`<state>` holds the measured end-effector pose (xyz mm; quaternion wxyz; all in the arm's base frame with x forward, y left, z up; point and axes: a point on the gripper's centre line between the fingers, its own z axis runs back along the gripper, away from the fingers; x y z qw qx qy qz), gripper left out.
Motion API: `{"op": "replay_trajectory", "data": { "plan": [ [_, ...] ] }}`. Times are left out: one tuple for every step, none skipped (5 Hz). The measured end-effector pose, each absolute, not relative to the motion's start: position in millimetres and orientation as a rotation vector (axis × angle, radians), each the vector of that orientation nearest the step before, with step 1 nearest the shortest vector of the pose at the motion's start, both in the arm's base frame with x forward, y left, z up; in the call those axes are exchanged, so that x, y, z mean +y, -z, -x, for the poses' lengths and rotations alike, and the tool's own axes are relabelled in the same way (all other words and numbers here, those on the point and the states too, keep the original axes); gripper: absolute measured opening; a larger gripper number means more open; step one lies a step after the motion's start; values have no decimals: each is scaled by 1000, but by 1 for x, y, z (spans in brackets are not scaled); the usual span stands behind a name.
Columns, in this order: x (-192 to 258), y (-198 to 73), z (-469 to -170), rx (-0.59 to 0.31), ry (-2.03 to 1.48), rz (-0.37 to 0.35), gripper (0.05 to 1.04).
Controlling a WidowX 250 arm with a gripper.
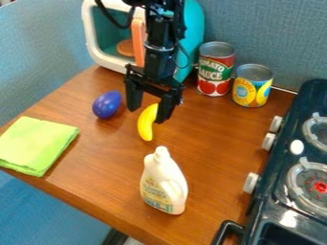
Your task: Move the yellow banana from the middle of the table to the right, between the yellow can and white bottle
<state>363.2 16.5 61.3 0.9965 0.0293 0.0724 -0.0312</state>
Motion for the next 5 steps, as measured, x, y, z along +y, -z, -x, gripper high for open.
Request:
{"op": "replay_trajectory", "data": {
  "plan": [
    [31,-61,-365,129,30,-53,1001],
    [34,-43,-362,191,23,-43,1001],
    [34,-41,-366,184,18,-39,1001],
    [32,-39,-368,185,11,-23,1001],
    [35,-31,-371,194,-9,1,1001]
  ]
}}
